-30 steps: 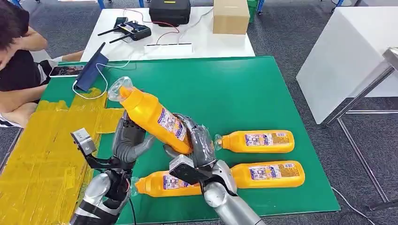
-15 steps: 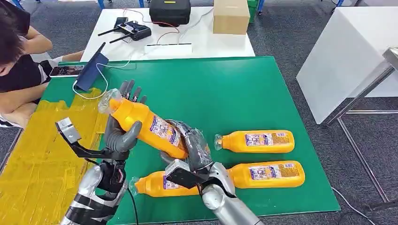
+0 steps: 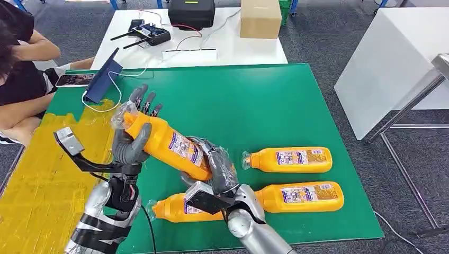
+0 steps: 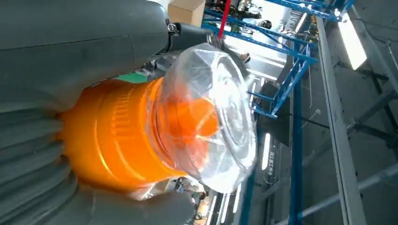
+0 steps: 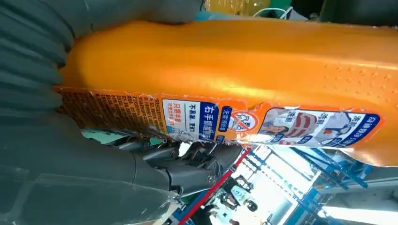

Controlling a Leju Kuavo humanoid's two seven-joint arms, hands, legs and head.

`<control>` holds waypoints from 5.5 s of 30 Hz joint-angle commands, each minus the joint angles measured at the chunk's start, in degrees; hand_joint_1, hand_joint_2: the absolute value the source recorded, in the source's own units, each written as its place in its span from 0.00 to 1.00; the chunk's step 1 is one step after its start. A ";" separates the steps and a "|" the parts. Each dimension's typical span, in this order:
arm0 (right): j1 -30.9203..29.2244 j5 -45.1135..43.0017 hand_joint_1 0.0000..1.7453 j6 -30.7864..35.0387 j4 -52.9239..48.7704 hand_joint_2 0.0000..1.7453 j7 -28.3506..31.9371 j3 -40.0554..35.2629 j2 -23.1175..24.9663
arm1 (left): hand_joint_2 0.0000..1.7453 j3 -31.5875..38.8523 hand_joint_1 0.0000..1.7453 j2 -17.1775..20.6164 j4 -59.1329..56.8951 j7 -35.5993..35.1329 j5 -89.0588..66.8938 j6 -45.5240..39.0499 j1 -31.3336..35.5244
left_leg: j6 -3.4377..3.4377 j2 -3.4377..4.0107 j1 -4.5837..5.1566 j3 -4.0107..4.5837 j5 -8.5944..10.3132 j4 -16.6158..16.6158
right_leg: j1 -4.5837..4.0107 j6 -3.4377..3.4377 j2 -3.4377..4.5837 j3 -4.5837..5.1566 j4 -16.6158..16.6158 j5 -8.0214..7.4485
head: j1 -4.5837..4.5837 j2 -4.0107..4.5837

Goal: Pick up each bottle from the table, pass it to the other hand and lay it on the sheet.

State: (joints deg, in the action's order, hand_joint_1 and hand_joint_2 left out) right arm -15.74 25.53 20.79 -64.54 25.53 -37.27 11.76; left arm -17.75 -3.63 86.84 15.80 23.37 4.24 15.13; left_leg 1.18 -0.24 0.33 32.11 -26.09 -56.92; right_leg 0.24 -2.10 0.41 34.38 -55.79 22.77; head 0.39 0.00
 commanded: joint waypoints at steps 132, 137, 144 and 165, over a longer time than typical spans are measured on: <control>8.60 -6.27 0.00 -5.24 -36.59 1.00 0.56 4.97 -9.82 | 1.00 2.17 1.00 8.38 -34.20 -24.06 -105.08 -29.00 14.68 | -0.13 -0.06 -0.09 -0.23 -0.08 -0.04 | -0.09 0.03 -0.09 -0.27 0.01 0.08 | 0.00 0.00; 8.82 -7.06 0.00 -5.75 -36.15 1.00 0.32 6.03 -9.69 | 1.00 3.72 1.00 8.41 -44.49 -26.35 -107.71 -27.01 16.07 | -0.12 0.00 -0.07 -0.23 -0.05 0.01 | -0.07 0.03 -0.01 -0.24 0.05 0.03 | 0.00 0.00; 8.38 -7.64 0.00 -6.68 -34.31 1.00 0.43 6.40 -9.48 | 1.00 5.02 0.35 7.42 -57.58 -27.24 -110.09 -30.27 16.77 | -0.13 0.13 -0.08 -0.40 -0.09 0.08 | -0.08 0.04 0.10 -0.34 0.10 0.04 | -0.02 0.00; 8.02 -8.17 0.00 -7.25 -31.72 1.00 -0.57 6.33 -9.26 | 1.00 13.26 0.00 3.71 -59.74 -17.71 -98.97 -31.25 14.30 | -0.09 0.10 -0.04 -0.65 -0.02 0.11 | -0.03 0.02 0.10 -0.65 0.15 -0.04 | 0.00 0.00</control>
State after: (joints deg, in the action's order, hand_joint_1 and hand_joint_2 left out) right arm -6.19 17.73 13.73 -99.60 25.14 -31.67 3.19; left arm -7.19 2.01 32.30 -3.80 -77.59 -28.13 30.54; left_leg 1.17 -0.26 0.33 31.66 -26.08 -56.90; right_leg 0.25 -2.09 0.44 33.91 -55.78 22.76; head 0.39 0.00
